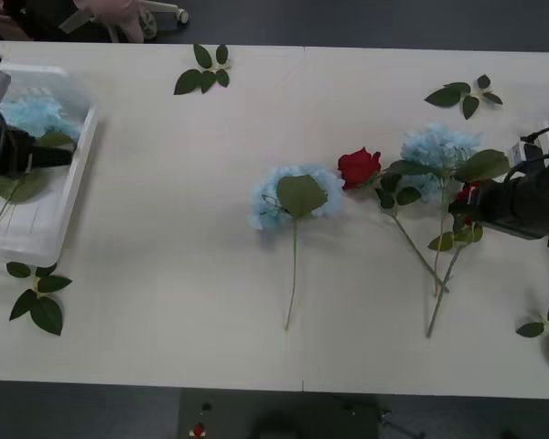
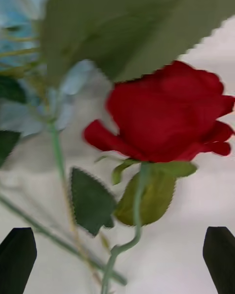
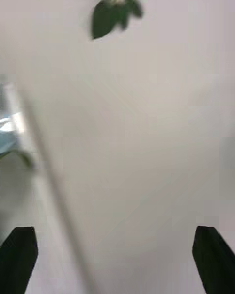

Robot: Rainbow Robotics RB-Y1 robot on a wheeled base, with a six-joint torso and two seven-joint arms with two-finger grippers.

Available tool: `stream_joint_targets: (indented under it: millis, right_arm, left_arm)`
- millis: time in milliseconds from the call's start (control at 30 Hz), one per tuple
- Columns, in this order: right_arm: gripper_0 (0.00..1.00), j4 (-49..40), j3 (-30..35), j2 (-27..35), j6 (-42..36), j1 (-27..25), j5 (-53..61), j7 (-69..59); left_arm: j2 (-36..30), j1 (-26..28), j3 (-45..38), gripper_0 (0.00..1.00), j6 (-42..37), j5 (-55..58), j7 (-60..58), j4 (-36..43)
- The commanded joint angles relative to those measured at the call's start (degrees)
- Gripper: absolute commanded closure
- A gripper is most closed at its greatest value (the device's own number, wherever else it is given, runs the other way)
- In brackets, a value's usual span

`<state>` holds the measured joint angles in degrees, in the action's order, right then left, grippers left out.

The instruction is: Put the red flowers into the right box and the blue flowers into the left box

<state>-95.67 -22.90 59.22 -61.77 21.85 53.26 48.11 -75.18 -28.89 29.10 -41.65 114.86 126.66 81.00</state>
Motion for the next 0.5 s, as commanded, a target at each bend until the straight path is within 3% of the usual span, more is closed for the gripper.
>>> stream_joint_targets:
  millis: [33, 167, 333, 400, 500]
  right_arm:
    - [0.0, 5.4, -5.7, -0.8, 6.6, 1.5, -0.4, -2.7]
    - [0.0, 8.9, -10.7, -1.1, 9.7, 3.9, -1.0, -2.8]
    - [0.02, 10.1, -12.0, -2.1, 11.1, 4.5, -1.0, -3.3]
    - [0.17, 10.1, -12.0, -2.4, 11.1, 4.7, -1.1, -3.3]
    - [0.52, 10.2, -12.0, -3.0, 11.1, 4.7, -2.0, -3.5]
  left_arm:
    - [5.8, -0.4, -6.1, 0.04, -0.9, -2.7, -3.9, 1.9]
    - [15.4, -0.3, -11.1, 0.04, -3.4, -17.5, -7.7, 3.5]
    - [27.1, 2.3, -19.5, 0.04, -11.7, -38.5, -14.5, 9.1]
    - [31.8, 4.0, -21.9, 0.04, -14.9, -46.6, -17.4, 13.3]
    - [39.7, 6.9, -23.0, 0.04, -18.6, -57.4, -23.3, 20.0]
